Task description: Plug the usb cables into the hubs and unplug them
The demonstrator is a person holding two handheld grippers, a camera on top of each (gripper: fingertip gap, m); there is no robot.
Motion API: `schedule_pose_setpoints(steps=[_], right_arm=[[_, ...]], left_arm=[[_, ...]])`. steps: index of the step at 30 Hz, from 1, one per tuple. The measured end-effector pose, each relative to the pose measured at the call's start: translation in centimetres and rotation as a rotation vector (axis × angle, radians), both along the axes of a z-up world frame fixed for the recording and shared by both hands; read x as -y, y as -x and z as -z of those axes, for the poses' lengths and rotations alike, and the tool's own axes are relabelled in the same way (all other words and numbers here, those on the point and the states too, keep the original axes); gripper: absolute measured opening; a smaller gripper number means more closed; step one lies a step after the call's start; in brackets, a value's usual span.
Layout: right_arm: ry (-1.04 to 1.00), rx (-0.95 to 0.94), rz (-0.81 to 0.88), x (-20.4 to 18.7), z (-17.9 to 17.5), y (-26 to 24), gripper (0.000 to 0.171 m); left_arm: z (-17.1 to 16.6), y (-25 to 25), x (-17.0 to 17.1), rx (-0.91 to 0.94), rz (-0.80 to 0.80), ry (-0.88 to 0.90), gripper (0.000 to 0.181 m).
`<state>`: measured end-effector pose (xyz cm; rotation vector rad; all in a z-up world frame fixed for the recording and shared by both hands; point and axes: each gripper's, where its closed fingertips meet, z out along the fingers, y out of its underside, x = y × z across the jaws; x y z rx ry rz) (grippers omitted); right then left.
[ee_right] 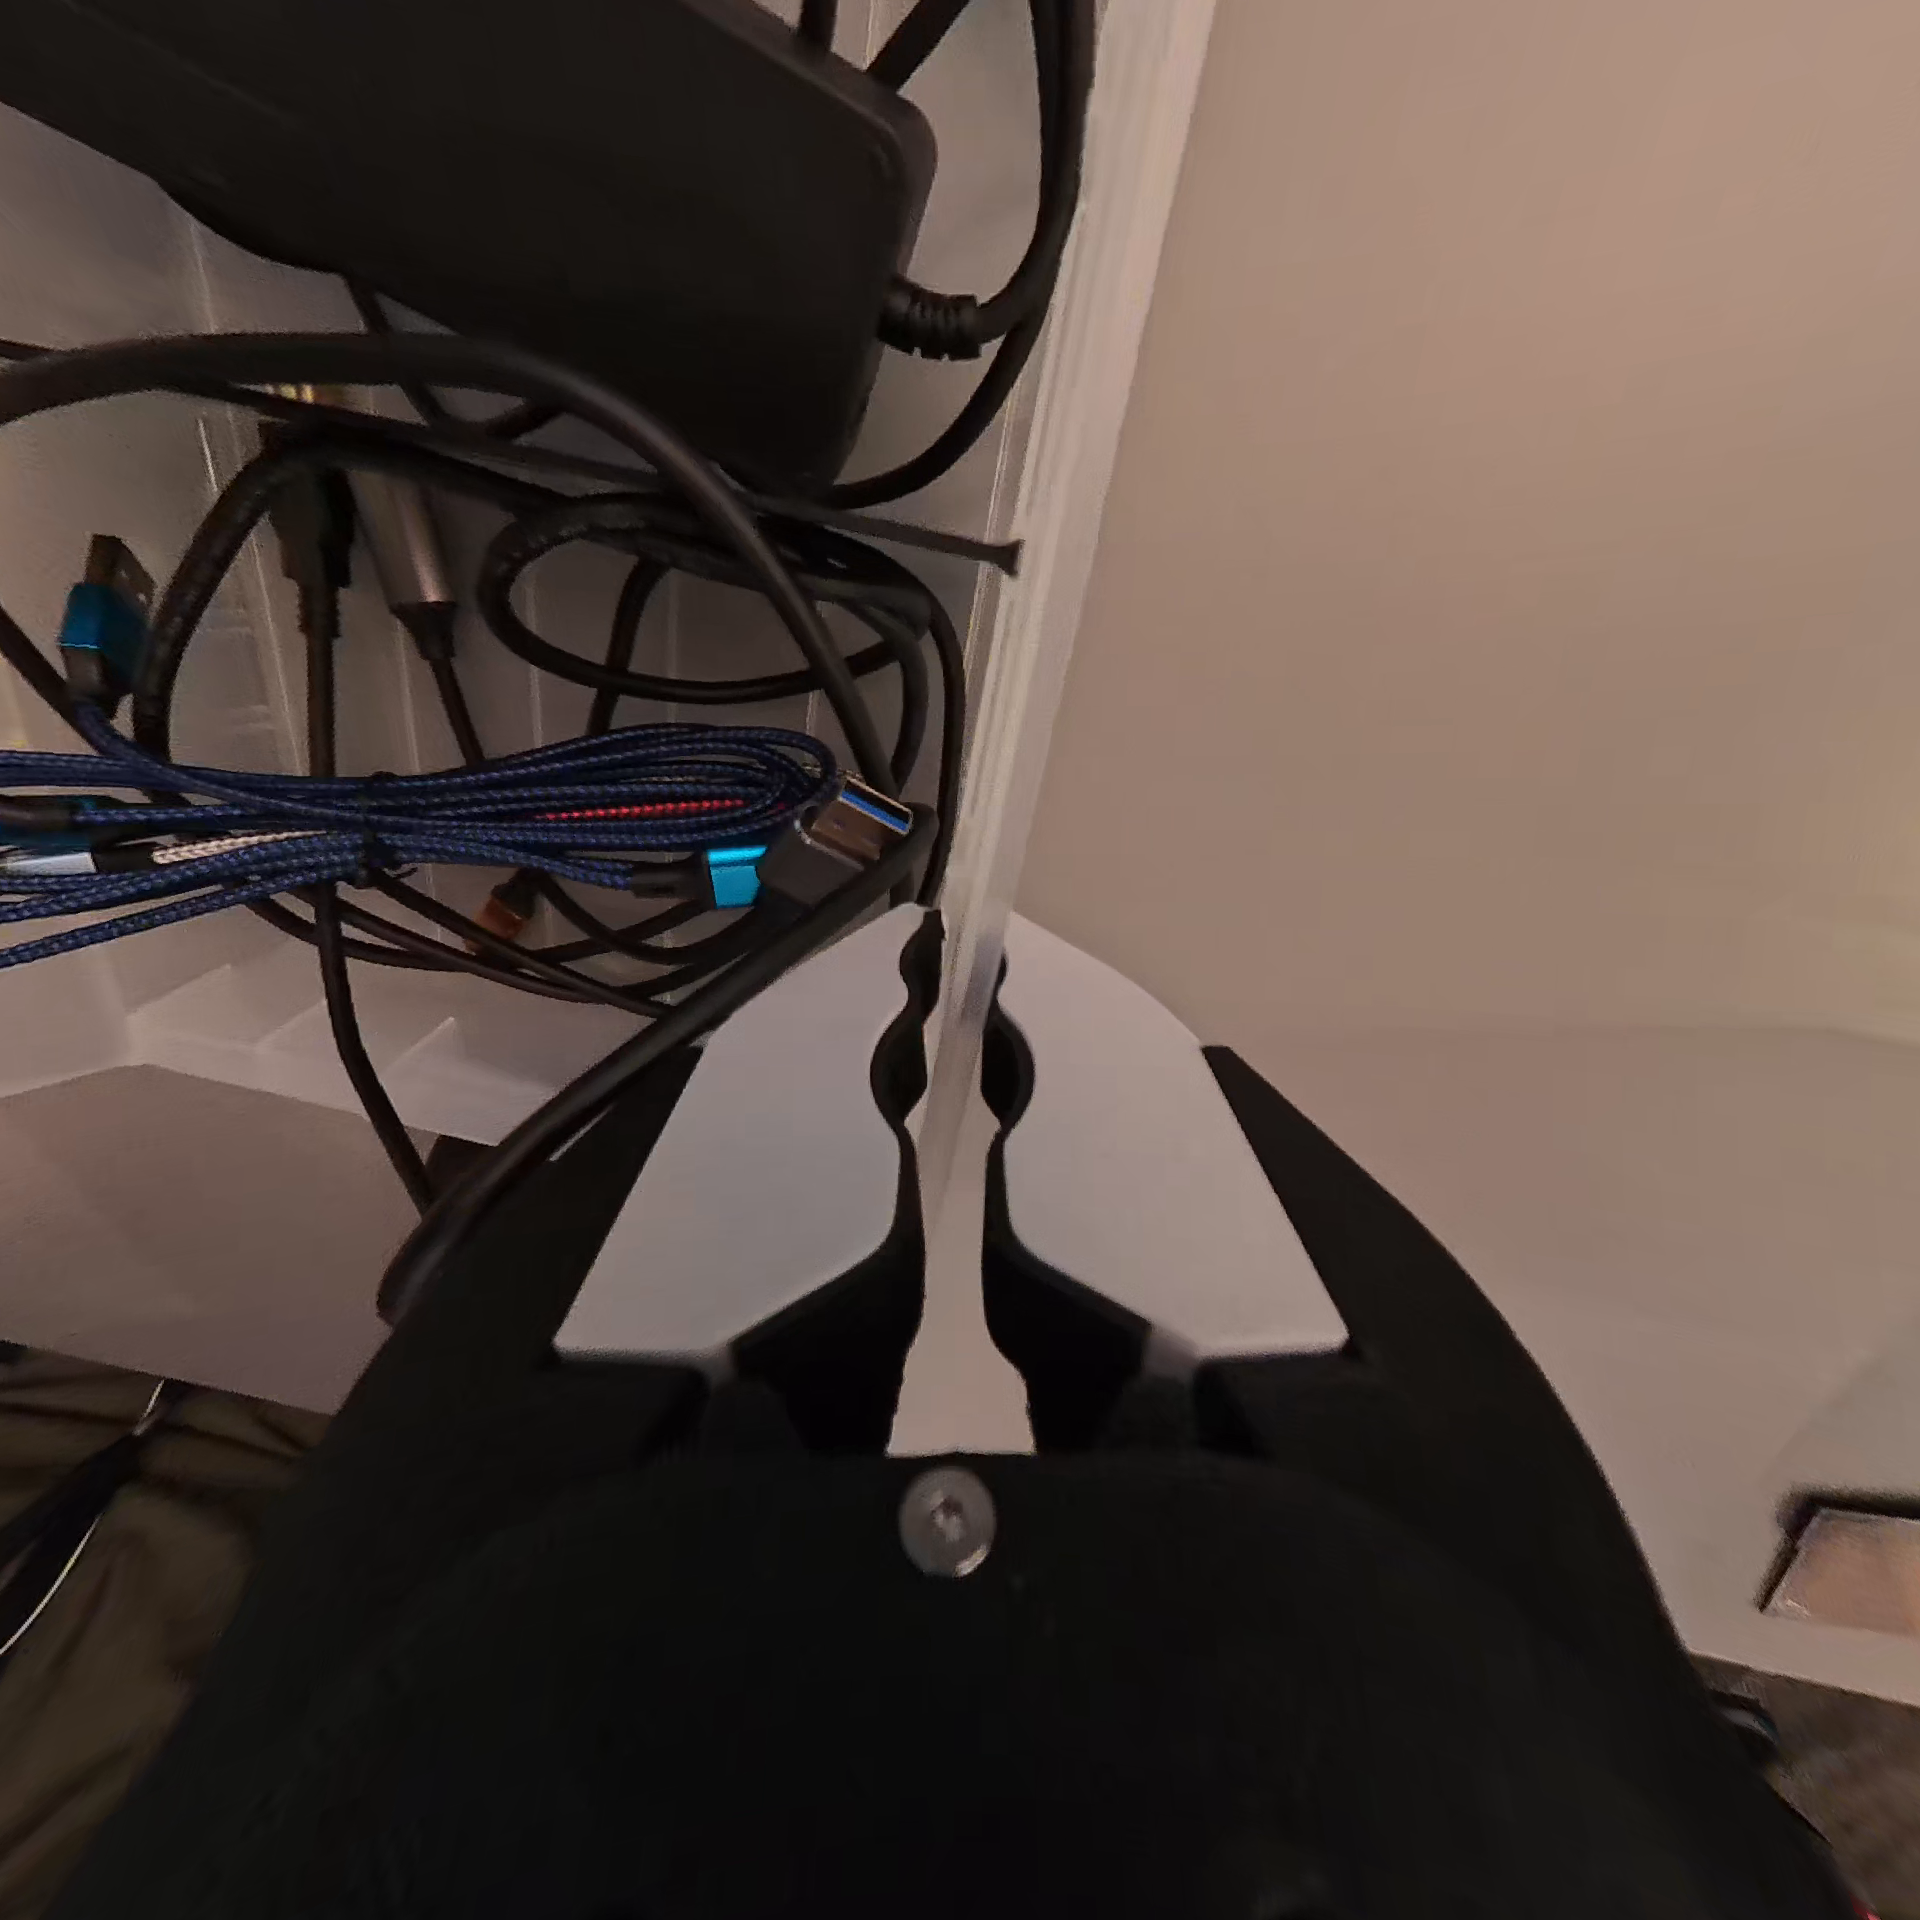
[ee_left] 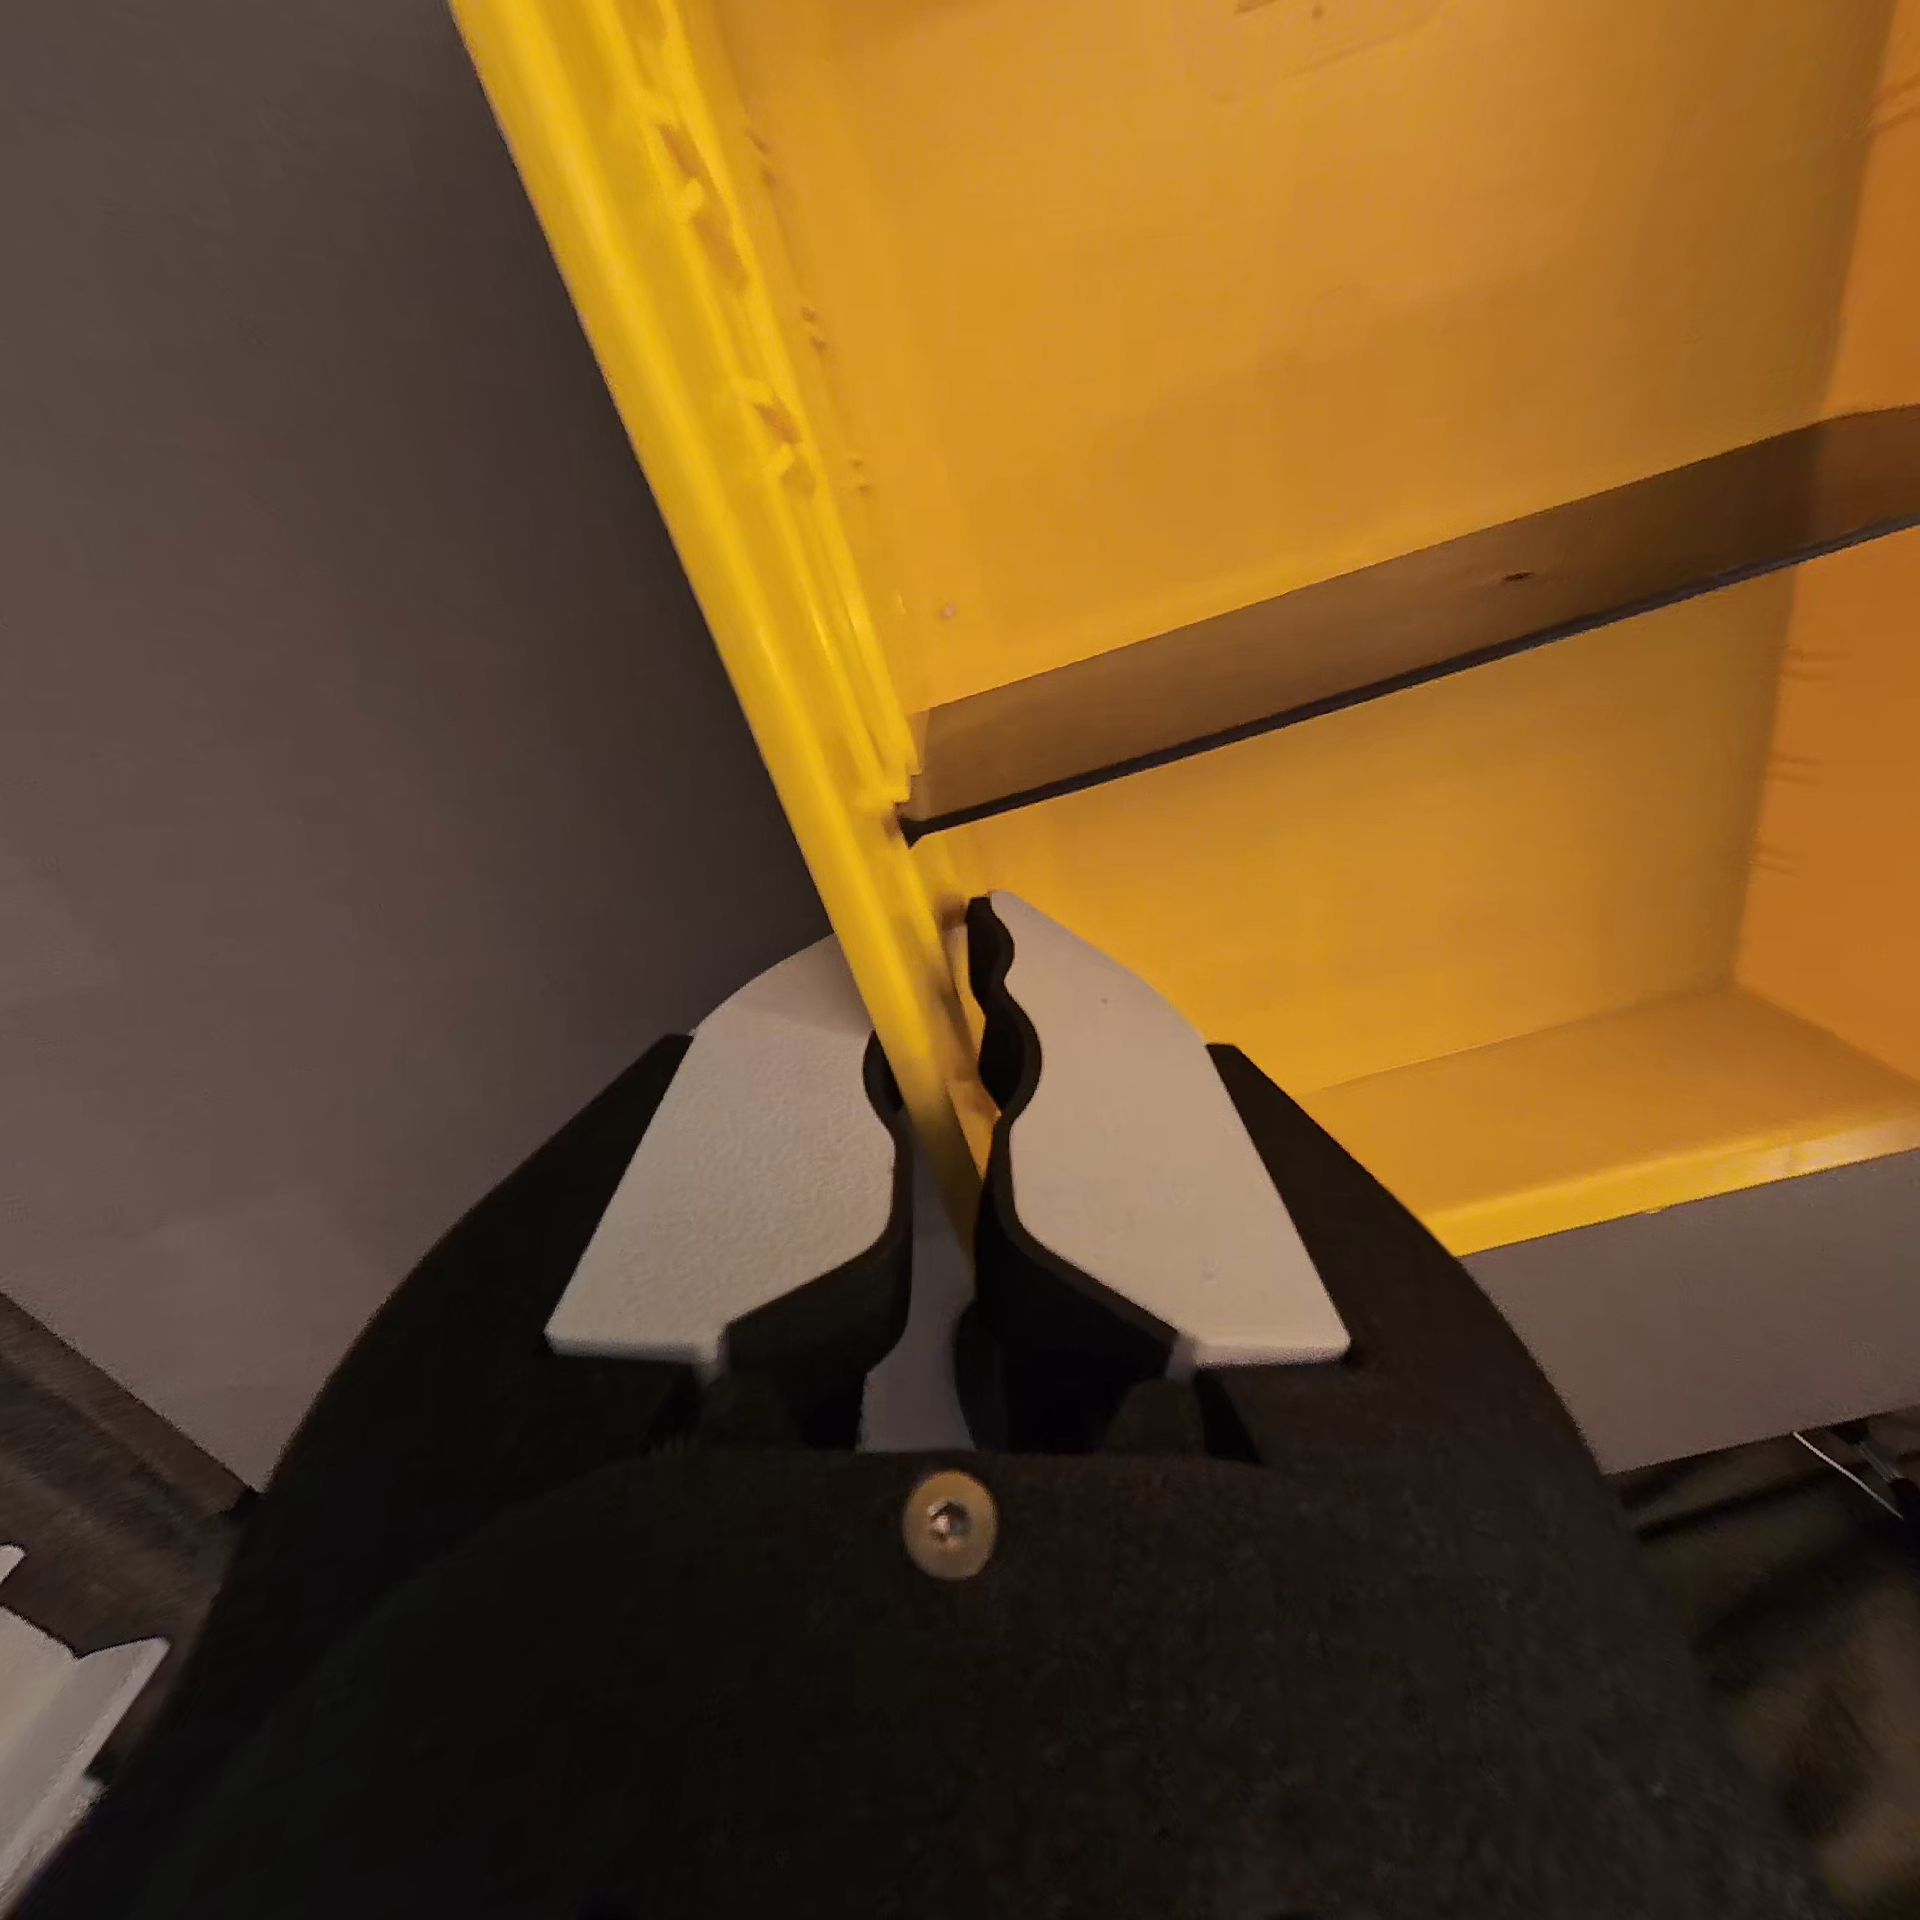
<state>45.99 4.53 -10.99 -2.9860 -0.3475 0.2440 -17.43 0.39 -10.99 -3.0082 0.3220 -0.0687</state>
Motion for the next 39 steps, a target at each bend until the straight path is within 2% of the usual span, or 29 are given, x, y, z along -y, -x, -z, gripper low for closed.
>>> schedule_pose_setpoints(steps=[5, 17, 22, 32, 39], right_arm=[[0.015, 0.035, -0.119, 0.2, 0.1, 1.1, 0.009], [0.092, 0.140, -0.193, 0.4, 0.2, 5.2, 0.013], [0.133, 0.193, -0.274, 0.9, 0.4, 8.4, 0.022], [0.126, 0.339, -0.360, 0.9, 0.4, 11.8, 0.028], [0.120, 0.305, -0.376, 1.1, 0.4, 12.7, 0.031]], left_arm=[[0.3, -0.7, 0.2, -0.032, 0.034, 0.036, 0.010], [0.3, -3.0, -0.2, -0.017, 0.058, 0.053, 0.011], [0.3, -4.4, 0.0, -0.031, 0.086, 0.071, 0.014], [0.4, -5.8, 0.5, -0.093, 0.103, 0.094, 0.019], [0.4, -6.9, 0.4, -0.096, 0.147, 0.093, 0.024]])
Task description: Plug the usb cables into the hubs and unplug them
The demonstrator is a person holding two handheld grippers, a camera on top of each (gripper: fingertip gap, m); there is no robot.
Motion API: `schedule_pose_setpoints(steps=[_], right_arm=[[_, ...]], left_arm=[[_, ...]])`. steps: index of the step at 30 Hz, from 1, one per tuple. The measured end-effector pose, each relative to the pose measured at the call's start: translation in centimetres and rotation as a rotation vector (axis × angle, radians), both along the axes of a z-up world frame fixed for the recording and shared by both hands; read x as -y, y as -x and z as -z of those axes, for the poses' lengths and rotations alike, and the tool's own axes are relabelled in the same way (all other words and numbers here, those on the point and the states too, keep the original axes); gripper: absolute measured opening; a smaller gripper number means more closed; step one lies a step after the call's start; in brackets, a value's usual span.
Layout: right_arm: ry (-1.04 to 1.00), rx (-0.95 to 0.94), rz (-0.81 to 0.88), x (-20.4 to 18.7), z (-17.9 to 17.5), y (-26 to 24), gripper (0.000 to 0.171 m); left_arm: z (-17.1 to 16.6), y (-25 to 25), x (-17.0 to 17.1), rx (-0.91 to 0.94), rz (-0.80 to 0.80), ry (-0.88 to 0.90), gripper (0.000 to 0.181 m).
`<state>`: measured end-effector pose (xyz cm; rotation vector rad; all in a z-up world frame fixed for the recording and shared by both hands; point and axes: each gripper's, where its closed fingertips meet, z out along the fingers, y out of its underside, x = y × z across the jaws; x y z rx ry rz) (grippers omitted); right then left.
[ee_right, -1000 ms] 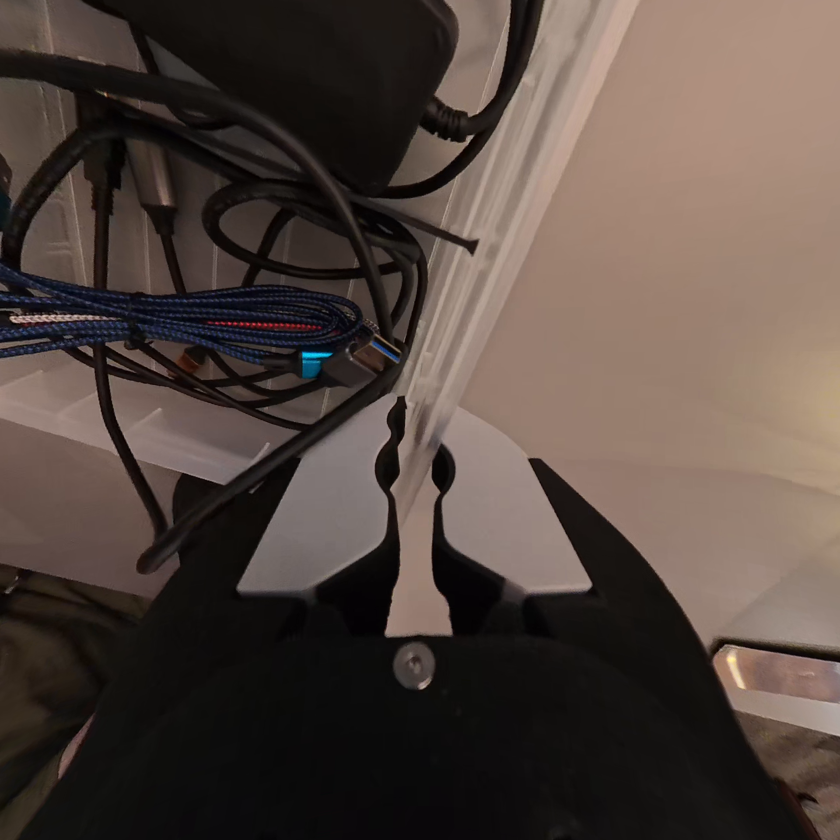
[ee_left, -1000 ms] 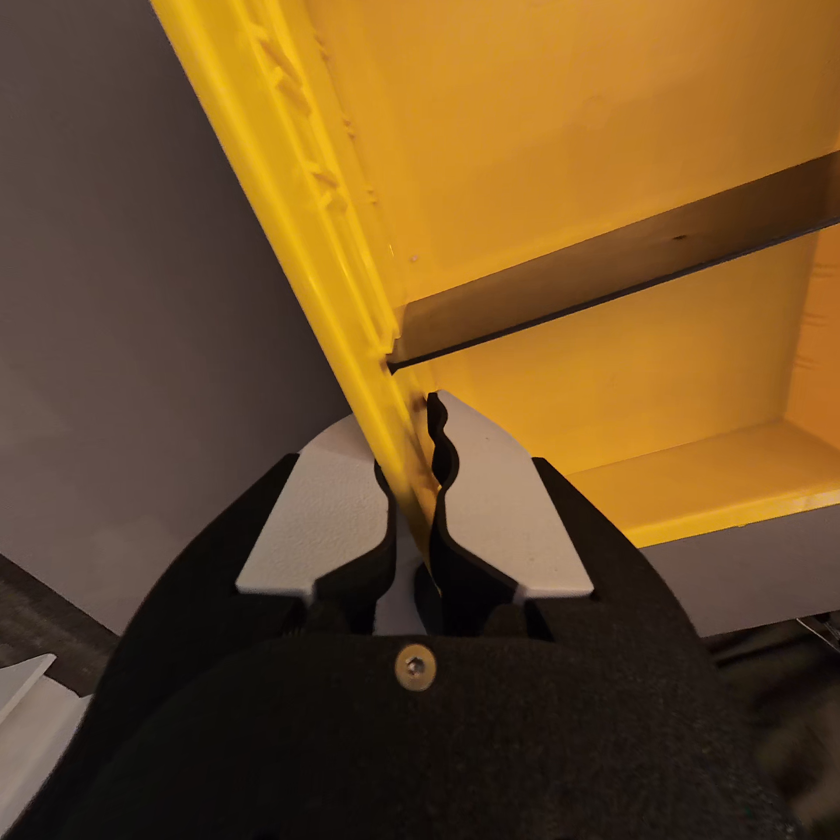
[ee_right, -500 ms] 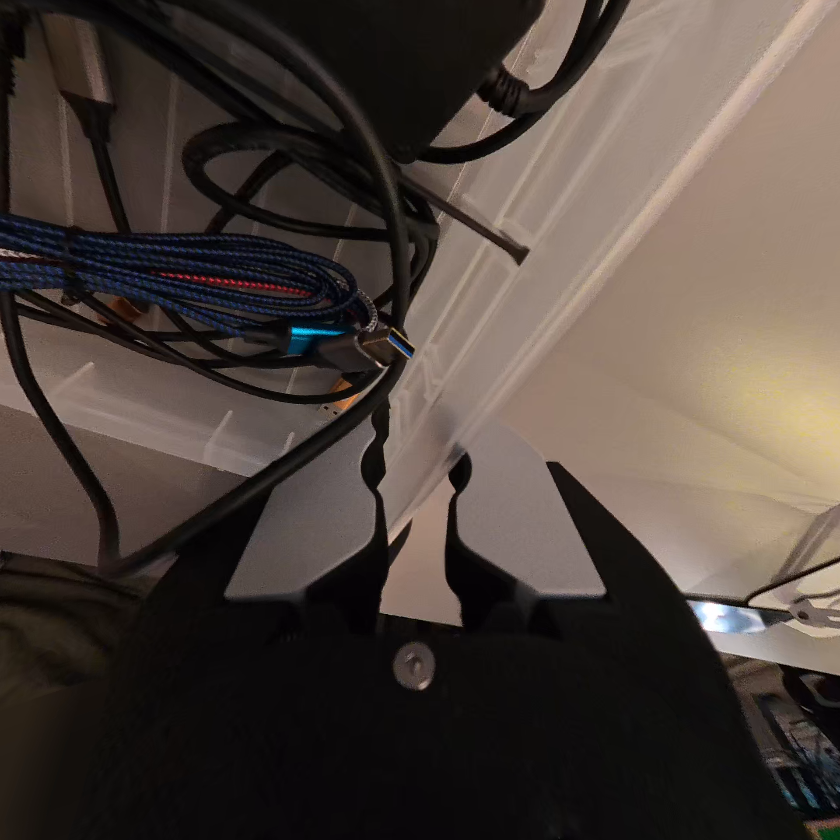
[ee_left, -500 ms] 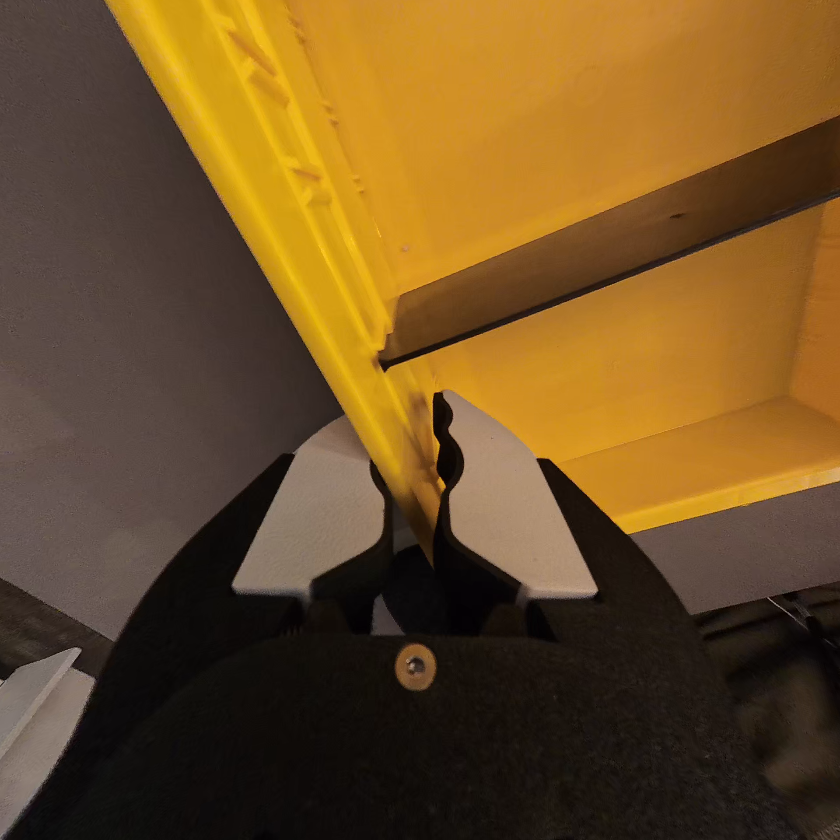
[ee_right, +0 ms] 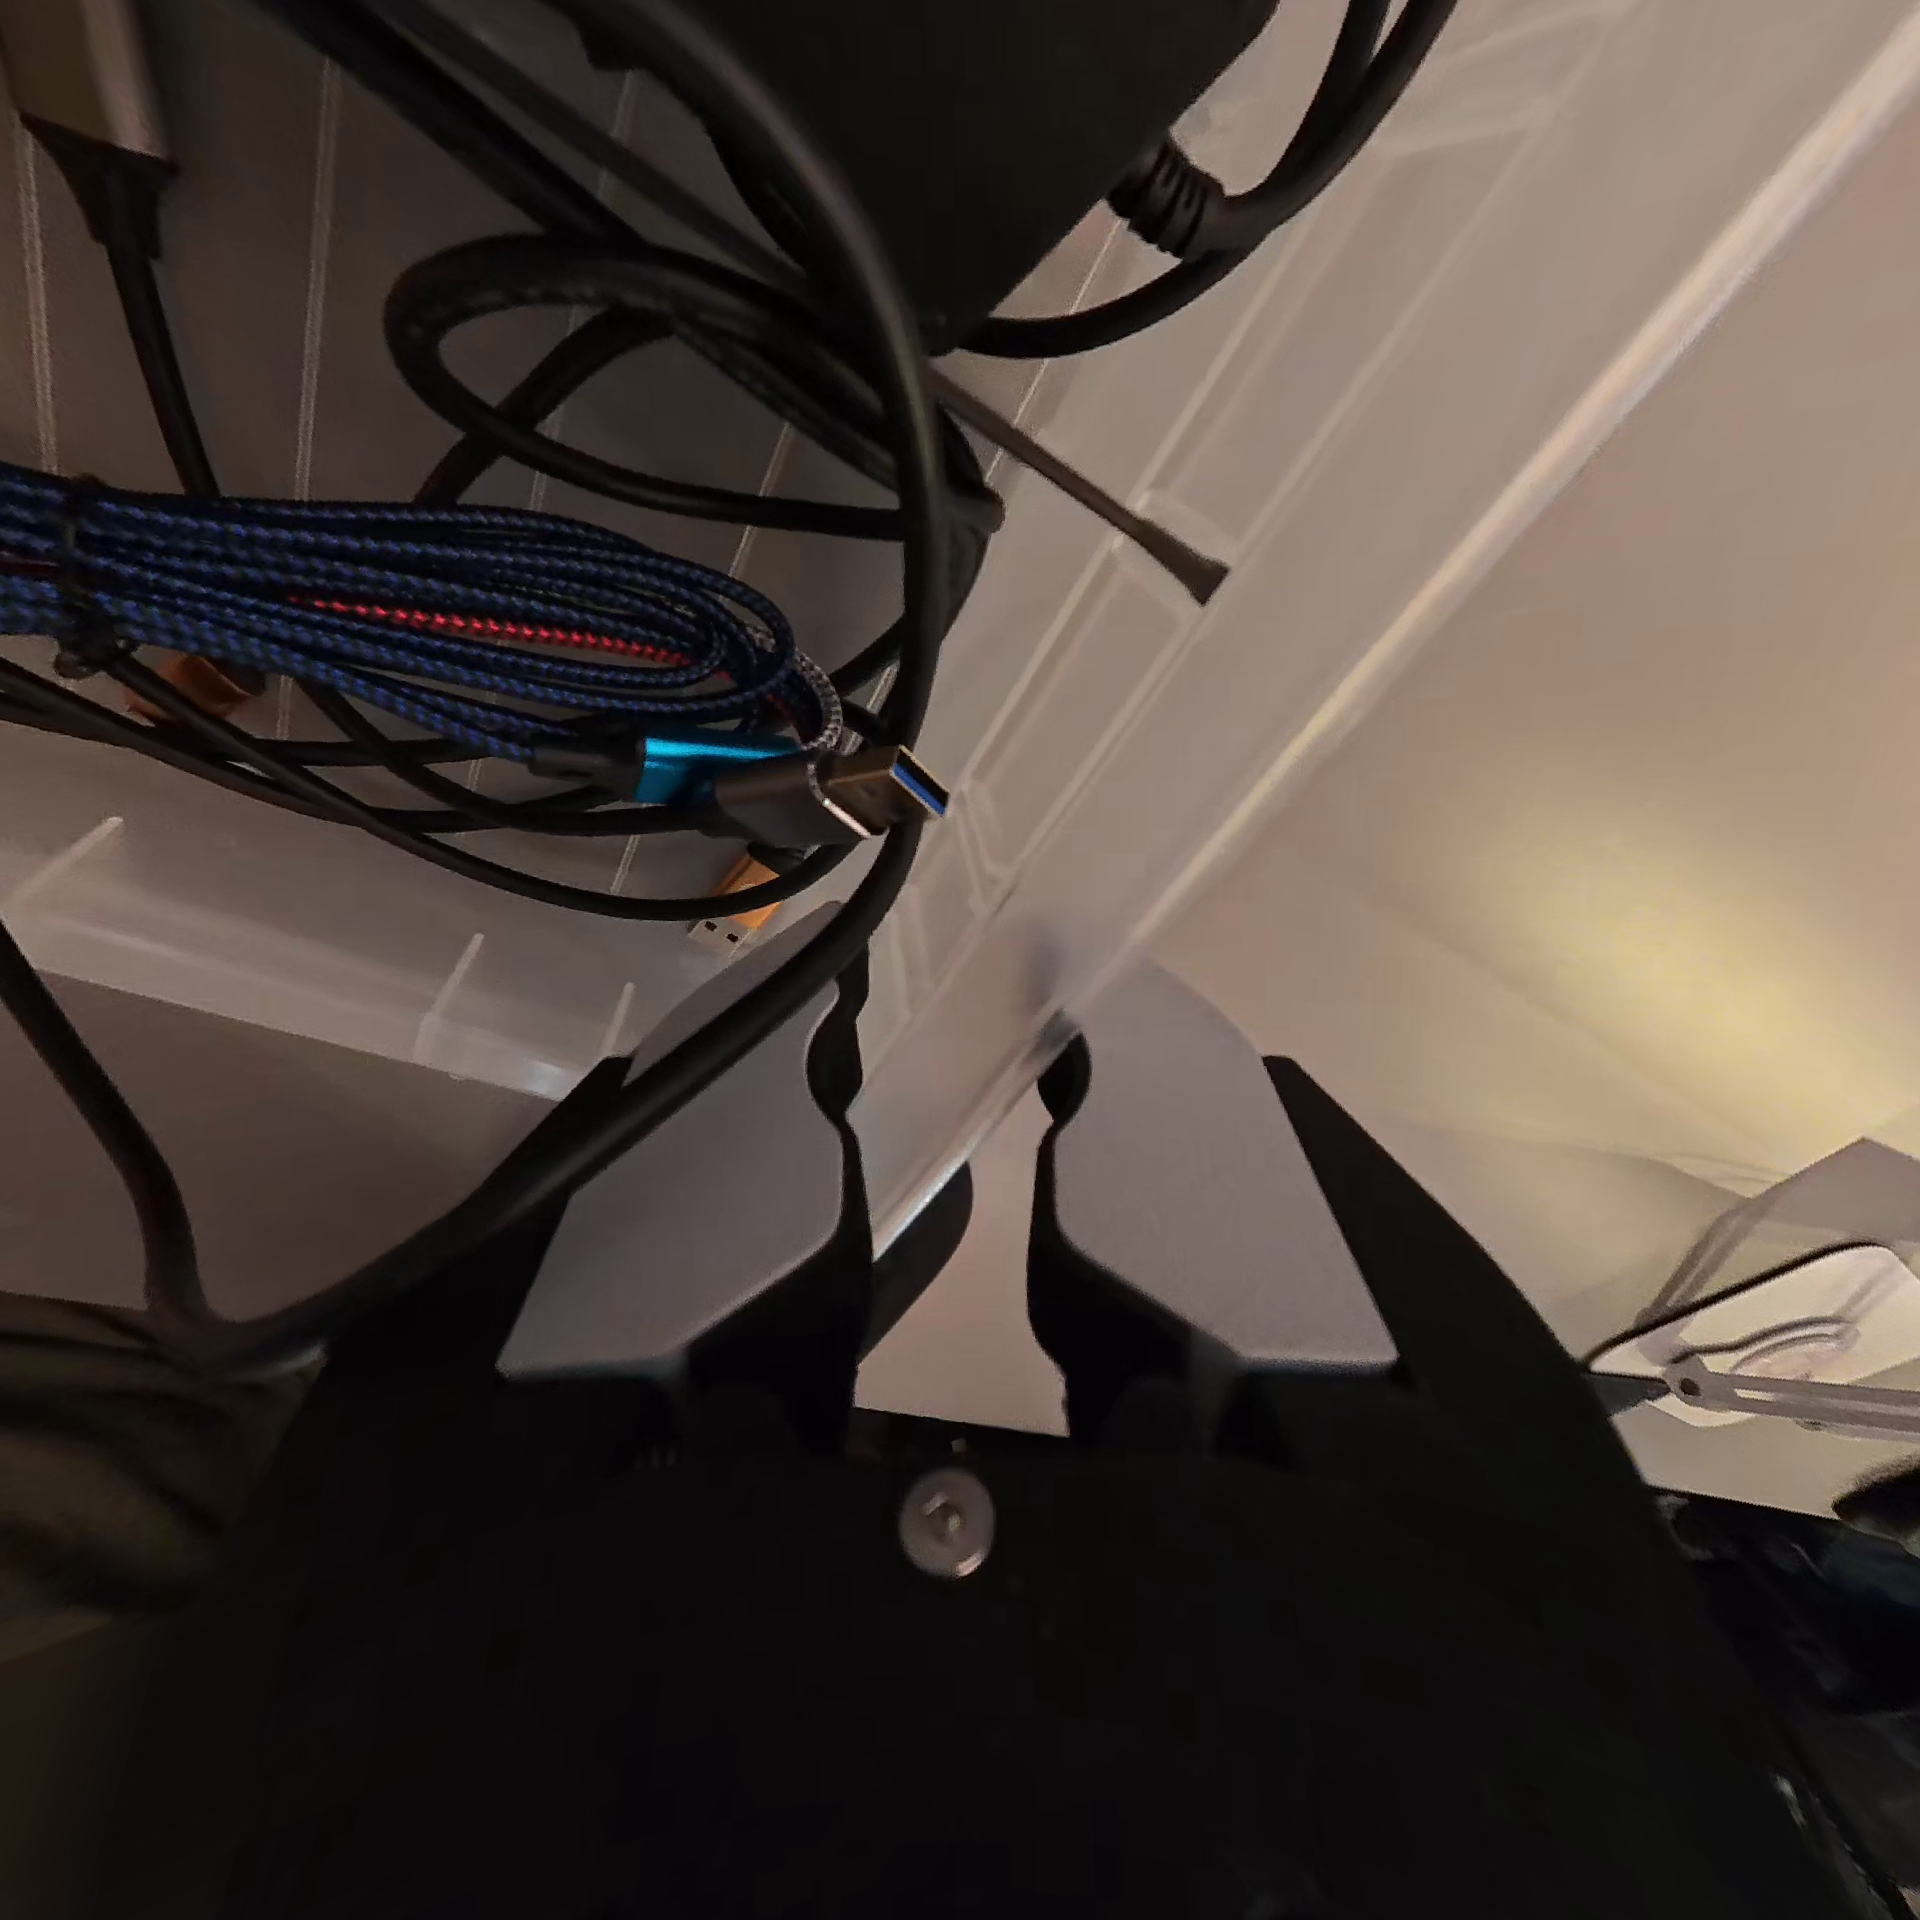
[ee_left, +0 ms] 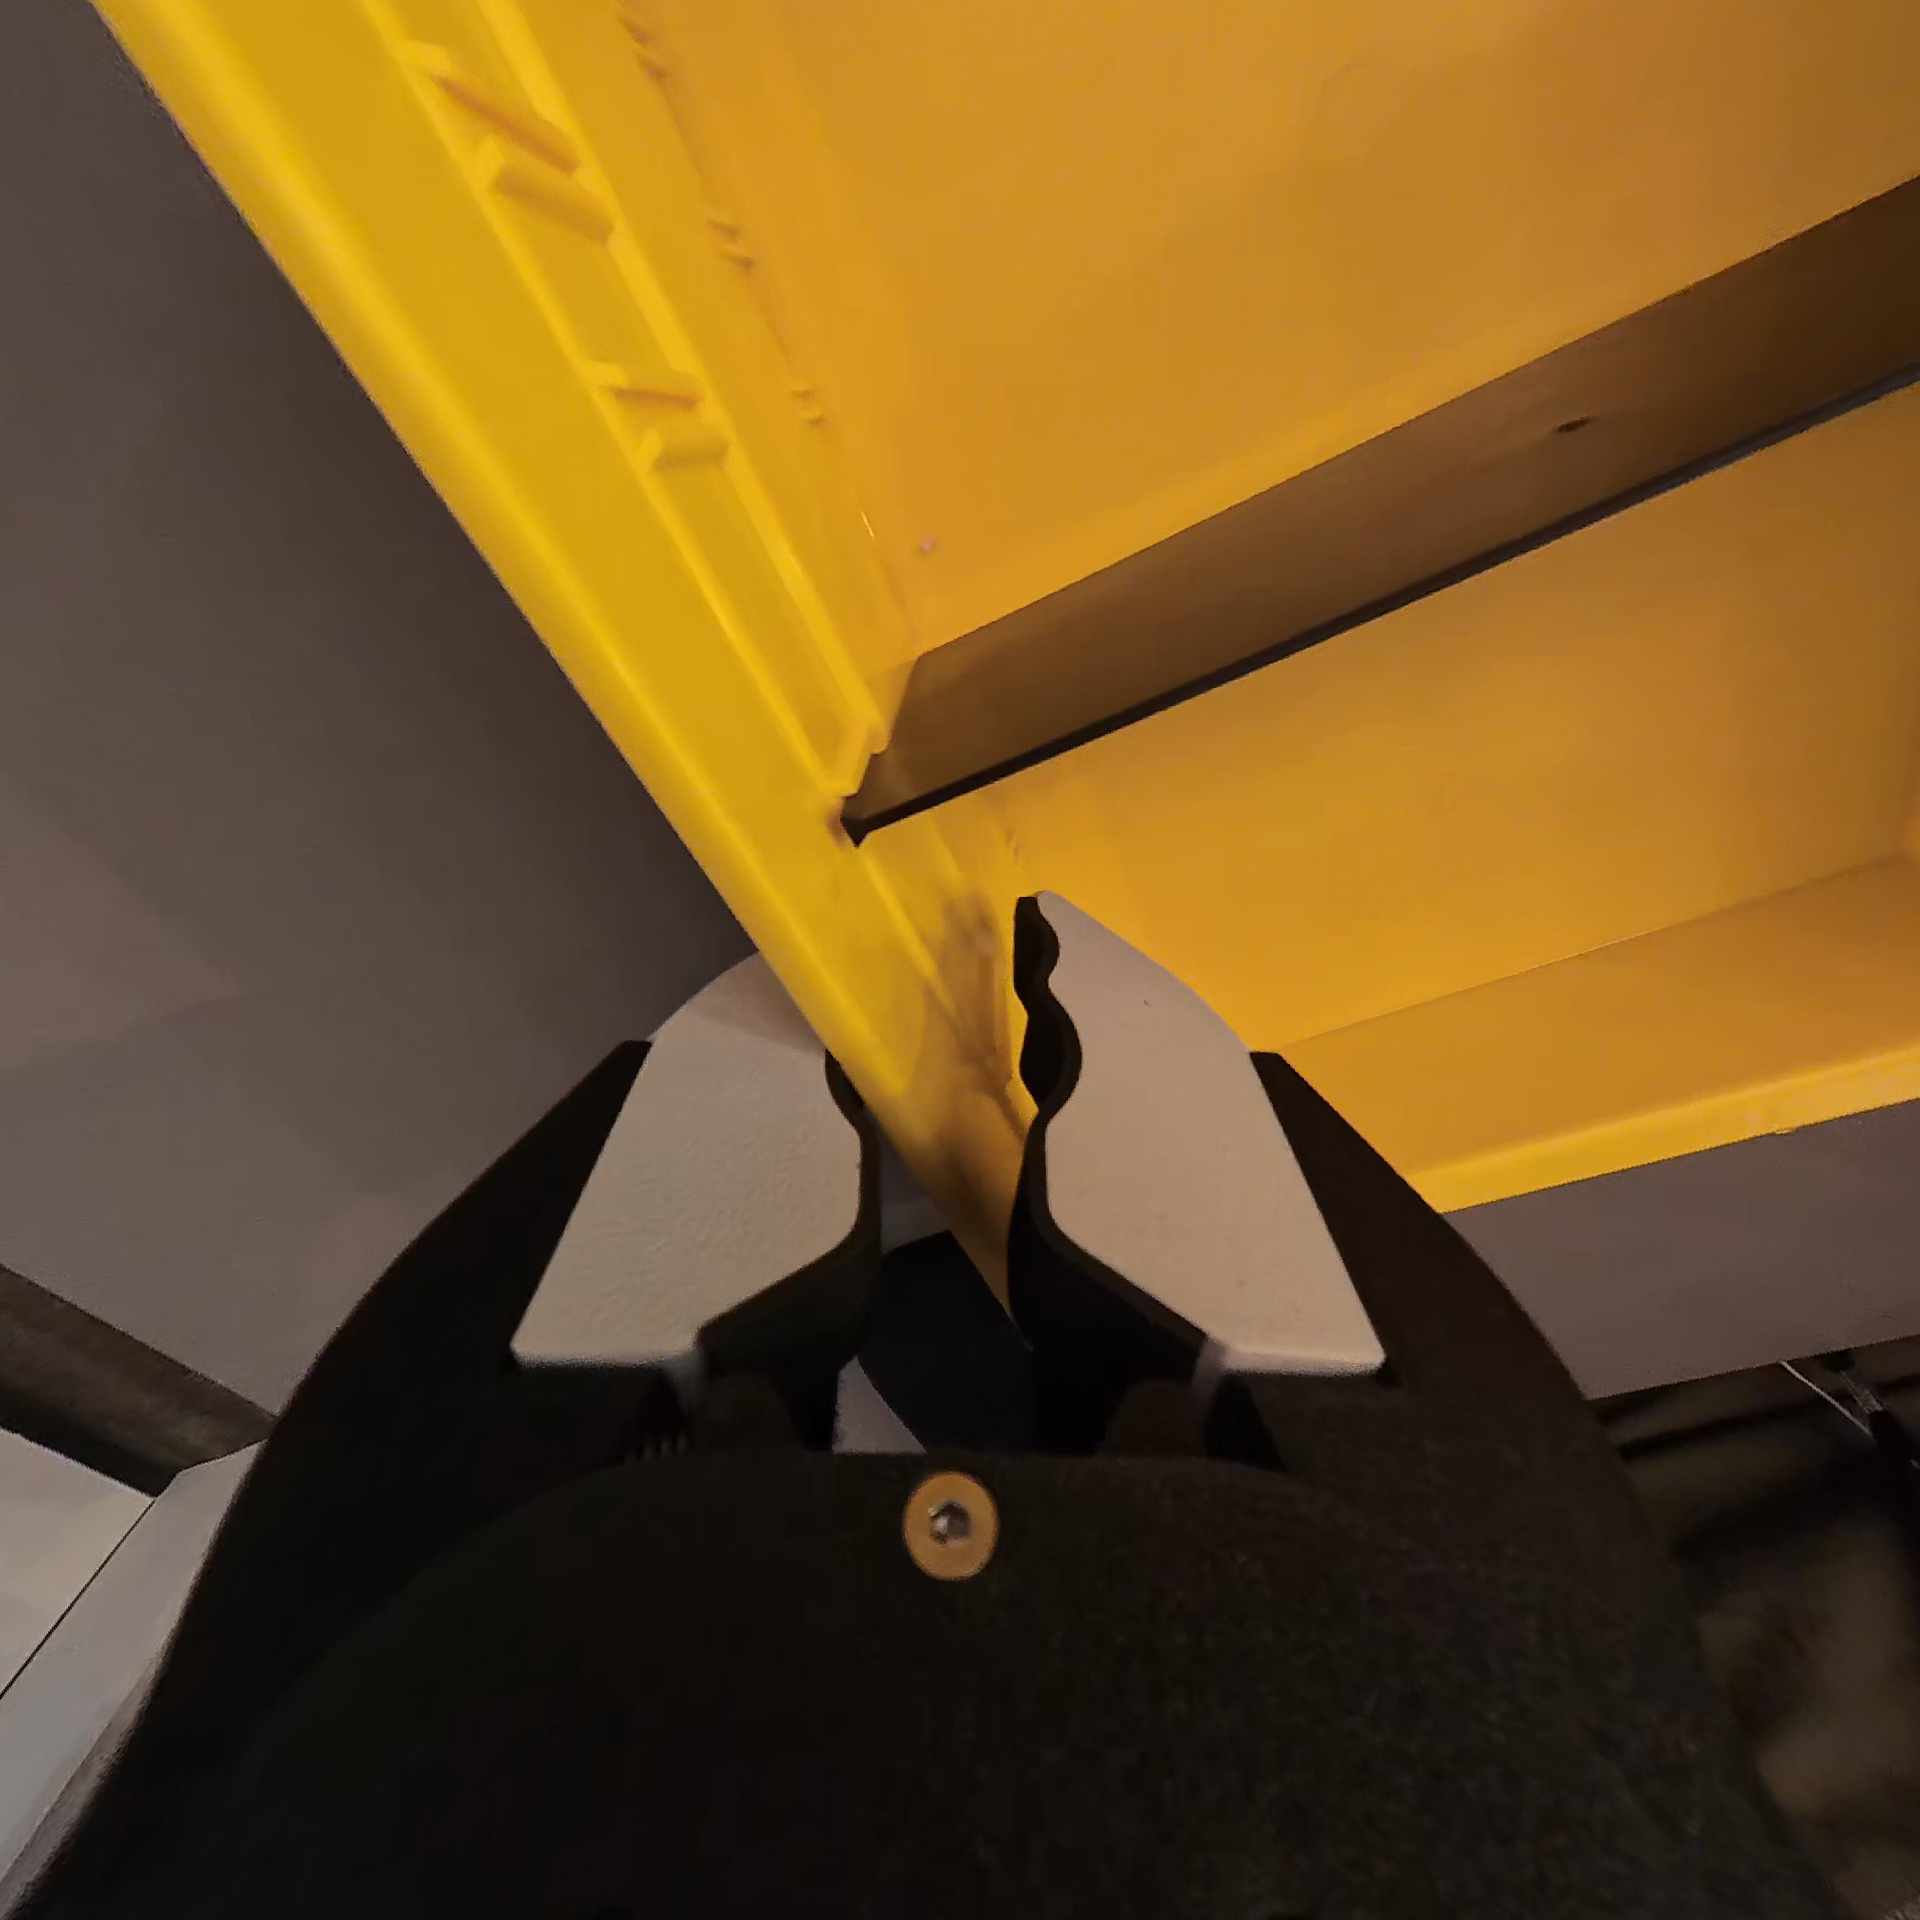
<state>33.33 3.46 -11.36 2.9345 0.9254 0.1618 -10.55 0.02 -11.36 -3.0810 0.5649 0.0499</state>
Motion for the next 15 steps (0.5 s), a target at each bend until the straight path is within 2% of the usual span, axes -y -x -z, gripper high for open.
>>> schedule_pose_setpoints(steps=[6, 12, 15], right_arm=[[0.023, -0.059, 0.022, 0.2, -0.1, 0.2, 0.028], [0.081, -0.114, 0.069, 0.9, 0.1, 0.5, 0.020], [0.131, -0.134, 0.069, 1.9, 0.2, 0.5, 0.019]], left_arm=[[-0.1, -0.2, 0.3, 0.041, -0.005, 0.014, 0.022], [0.0, 0.0, 0.3, 0.095, -0.089, 0.031, 0.009], [0.0, 0.0, 0.9, 0.073, -0.061, 0.046, 0.012]])
